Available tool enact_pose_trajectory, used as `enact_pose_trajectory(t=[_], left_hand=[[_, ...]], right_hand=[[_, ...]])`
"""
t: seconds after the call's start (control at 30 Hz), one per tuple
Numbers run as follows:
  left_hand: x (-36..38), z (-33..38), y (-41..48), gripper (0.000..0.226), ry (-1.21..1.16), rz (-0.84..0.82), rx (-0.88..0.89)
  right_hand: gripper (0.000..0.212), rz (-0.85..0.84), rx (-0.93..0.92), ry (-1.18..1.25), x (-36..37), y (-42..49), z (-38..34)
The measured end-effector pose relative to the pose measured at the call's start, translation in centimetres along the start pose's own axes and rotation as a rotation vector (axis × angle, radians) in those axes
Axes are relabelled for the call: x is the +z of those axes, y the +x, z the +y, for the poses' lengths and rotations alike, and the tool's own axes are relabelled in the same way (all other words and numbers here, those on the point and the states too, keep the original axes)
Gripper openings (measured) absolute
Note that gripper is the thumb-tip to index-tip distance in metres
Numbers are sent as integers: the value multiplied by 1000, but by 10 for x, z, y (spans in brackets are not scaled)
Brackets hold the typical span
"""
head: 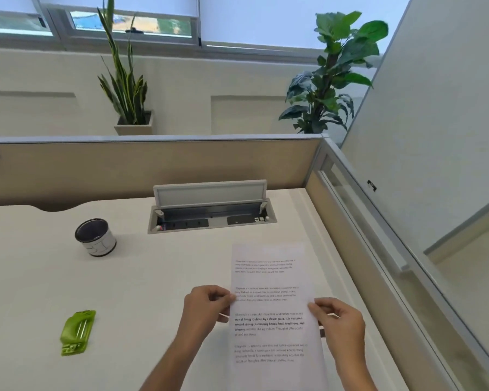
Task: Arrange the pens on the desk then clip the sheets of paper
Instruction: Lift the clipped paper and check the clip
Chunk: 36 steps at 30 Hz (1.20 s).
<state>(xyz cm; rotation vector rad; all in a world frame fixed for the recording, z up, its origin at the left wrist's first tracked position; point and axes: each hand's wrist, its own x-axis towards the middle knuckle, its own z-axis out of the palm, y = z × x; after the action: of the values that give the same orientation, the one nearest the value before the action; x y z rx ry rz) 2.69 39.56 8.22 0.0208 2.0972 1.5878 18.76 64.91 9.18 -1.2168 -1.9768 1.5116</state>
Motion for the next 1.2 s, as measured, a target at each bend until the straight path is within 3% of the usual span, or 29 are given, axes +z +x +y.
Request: enact_pose_trajectory(t=[0.5, 1.2], left_hand=[[124, -37, 47, 11, 4, 107, -221], [145, -64, 58, 13, 105, 196, -299]], right_hand=[[10, -155, 78, -148, -36, 127, 58], [19, -217, 161, -329, -24, 141, 103]])
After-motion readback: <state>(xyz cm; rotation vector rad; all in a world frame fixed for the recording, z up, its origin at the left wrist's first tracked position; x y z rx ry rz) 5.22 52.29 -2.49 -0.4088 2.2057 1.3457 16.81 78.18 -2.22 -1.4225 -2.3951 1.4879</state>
